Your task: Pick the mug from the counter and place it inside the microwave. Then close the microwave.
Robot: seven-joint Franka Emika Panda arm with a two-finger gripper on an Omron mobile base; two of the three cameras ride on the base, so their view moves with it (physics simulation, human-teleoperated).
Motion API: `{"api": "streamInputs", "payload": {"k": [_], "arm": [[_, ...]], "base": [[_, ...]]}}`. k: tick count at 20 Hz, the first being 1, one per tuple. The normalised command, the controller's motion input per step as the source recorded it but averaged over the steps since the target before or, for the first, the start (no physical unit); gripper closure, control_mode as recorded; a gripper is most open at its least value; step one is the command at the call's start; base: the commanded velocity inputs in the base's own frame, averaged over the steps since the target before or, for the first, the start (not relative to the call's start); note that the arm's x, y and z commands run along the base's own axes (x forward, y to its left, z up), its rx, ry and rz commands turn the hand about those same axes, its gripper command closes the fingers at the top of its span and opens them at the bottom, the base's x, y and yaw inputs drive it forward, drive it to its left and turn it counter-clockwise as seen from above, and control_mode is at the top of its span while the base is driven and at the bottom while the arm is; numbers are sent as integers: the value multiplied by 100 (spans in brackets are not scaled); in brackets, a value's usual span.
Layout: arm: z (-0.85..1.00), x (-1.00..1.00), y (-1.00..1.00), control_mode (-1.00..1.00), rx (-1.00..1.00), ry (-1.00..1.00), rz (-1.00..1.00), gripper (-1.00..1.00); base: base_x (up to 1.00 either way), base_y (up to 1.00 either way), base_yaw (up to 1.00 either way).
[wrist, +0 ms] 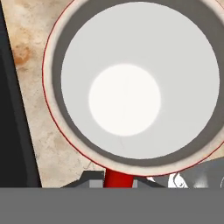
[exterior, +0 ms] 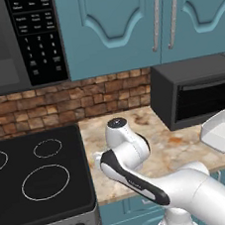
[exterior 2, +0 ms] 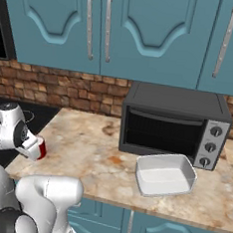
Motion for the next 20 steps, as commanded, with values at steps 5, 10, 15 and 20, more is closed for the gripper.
{"api": "streamInputs", "payload": {"k": [5, 10, 15, 20], "arm": [[0, 0, -29, -100, 0, 0, 28, 100], [15, -1, -15, -100, 0, 0, 22, 100], [11, -18, 0, -100, 0, 0, 11, 100], [18, -73, 0, -100, 0, -2, 7, 100]], "base": [[0, 0, 0], [0, 0, 0], [0, 0, 0], [0, 0, 0]]}}
